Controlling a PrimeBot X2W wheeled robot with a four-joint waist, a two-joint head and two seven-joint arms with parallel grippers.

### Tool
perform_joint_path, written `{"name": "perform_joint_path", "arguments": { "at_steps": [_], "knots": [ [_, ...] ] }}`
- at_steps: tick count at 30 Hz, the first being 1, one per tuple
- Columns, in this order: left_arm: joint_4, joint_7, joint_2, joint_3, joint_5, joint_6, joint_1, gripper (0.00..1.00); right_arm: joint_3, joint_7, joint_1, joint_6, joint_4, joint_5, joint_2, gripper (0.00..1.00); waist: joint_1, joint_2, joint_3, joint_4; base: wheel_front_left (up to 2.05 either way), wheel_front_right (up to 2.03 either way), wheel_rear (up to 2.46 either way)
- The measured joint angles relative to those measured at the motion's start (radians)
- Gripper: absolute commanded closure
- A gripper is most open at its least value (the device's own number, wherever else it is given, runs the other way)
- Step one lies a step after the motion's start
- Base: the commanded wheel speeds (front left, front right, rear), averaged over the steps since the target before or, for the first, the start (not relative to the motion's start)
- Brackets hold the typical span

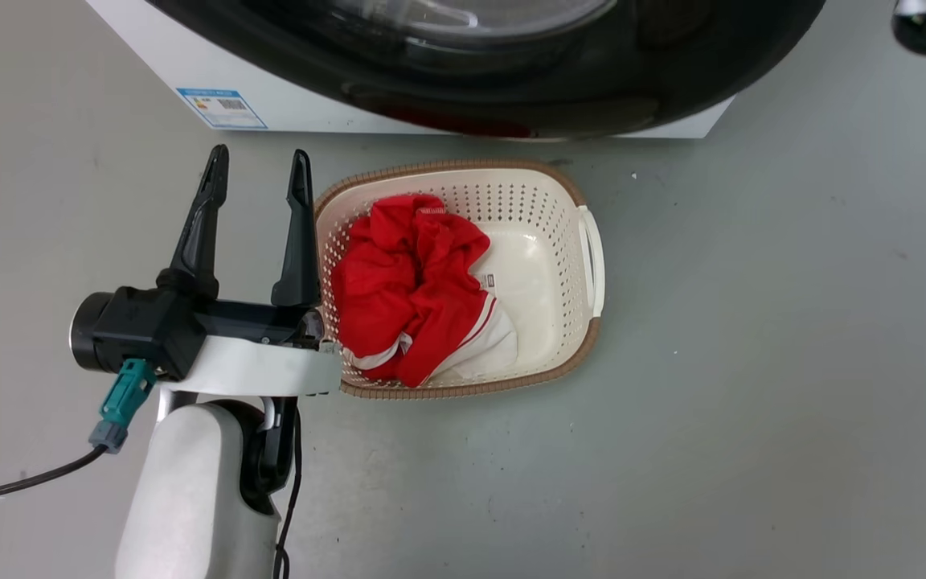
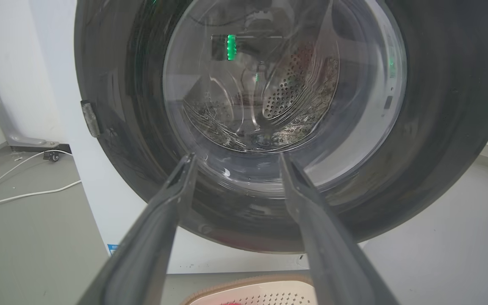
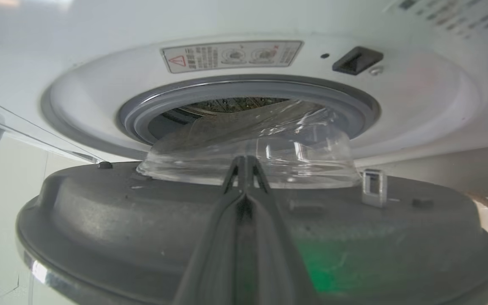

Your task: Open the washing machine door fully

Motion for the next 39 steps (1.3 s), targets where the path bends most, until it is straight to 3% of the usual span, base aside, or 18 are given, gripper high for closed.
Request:
{"name": "perform_joint_path", "arguments": {
  "at_steps": [18, 39],
  "knots": [
    [0.052, 0.000, 0.000, -0.030, -0.007, 0.012, 0.081, 0.00, 0.050, 0.102, 0.265, 0.000, -0.107, 0.024, 0.034, 1.00, -0.0001, 0.0000, -0.180, -0.004, 0.00, 0.00, 0.00],
    [0.101, 0.000, 0.000, -0.049, -0.002, 0.018, 0.217, 0.00, 0.134, 0.091, 0.595, 0.000, -0.365, 0.095, 0.095, 1.00, -0.0002, 0.0000, -0.390, -0.011, 0.00, 0.00, 0.00]
  ]
}}
